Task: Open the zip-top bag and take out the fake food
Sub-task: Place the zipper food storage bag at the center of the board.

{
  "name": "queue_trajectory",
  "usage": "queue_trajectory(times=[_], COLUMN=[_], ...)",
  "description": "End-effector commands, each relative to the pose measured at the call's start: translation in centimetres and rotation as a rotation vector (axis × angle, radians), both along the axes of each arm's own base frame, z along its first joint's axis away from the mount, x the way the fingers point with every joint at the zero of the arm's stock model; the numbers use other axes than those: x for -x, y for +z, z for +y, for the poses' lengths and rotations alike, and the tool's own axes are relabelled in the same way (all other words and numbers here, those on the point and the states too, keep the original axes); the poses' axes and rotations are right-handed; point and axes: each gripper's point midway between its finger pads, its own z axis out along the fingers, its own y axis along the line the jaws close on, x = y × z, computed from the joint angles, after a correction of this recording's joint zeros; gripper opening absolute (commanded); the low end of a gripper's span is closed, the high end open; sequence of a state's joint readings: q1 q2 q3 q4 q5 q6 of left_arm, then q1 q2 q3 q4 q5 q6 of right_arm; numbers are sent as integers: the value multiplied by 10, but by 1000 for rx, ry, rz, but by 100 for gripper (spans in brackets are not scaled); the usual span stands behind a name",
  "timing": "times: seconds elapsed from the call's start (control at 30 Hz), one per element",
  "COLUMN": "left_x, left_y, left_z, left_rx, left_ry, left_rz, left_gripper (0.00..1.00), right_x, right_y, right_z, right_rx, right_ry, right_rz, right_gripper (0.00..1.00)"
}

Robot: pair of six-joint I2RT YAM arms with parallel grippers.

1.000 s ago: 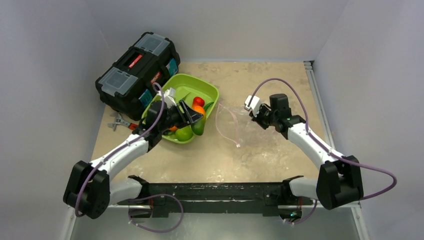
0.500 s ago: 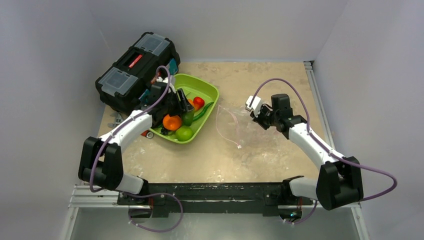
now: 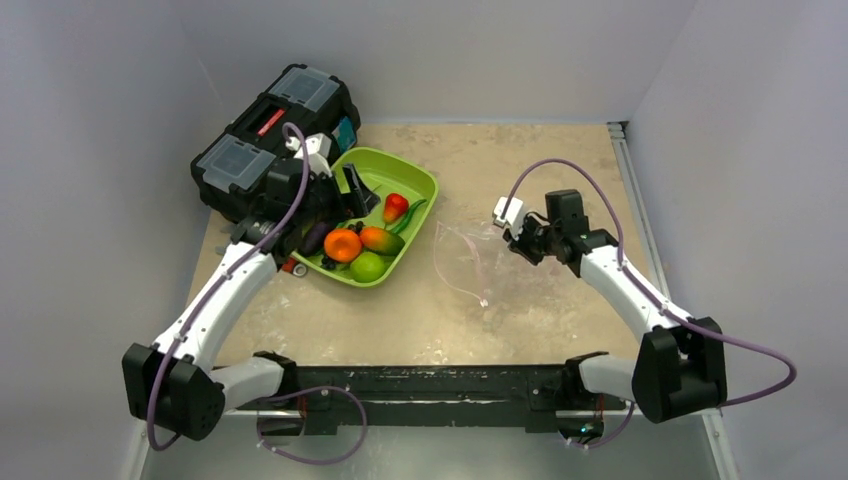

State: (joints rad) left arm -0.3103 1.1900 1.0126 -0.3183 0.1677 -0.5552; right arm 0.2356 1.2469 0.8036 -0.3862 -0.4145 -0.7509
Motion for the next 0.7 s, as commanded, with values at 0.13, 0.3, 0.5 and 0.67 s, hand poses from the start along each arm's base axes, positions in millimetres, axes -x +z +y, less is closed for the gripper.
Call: queue_trajectory(times=[0.13,0.3,0.5,0.67], left_x=[41,71,104,129], left_y=[63,75,68,71], left_z=[-2,7,19,16], left_rx=[71,63,-36,7], left_ry=[-142,-208,-258,-294], left_rz=[-161,-202,-229,-257], left_gripper=[100,100,100,100], right_x=[9,10,2,-11], right_y=[33,31,18,49], right_z=[-17,-48,-70,-65], right_rx=[58,144,249,227], right_ry=[64,53,60,60], right_rz=[-1,53,110,80], right_gripper=[0,0,22,65])
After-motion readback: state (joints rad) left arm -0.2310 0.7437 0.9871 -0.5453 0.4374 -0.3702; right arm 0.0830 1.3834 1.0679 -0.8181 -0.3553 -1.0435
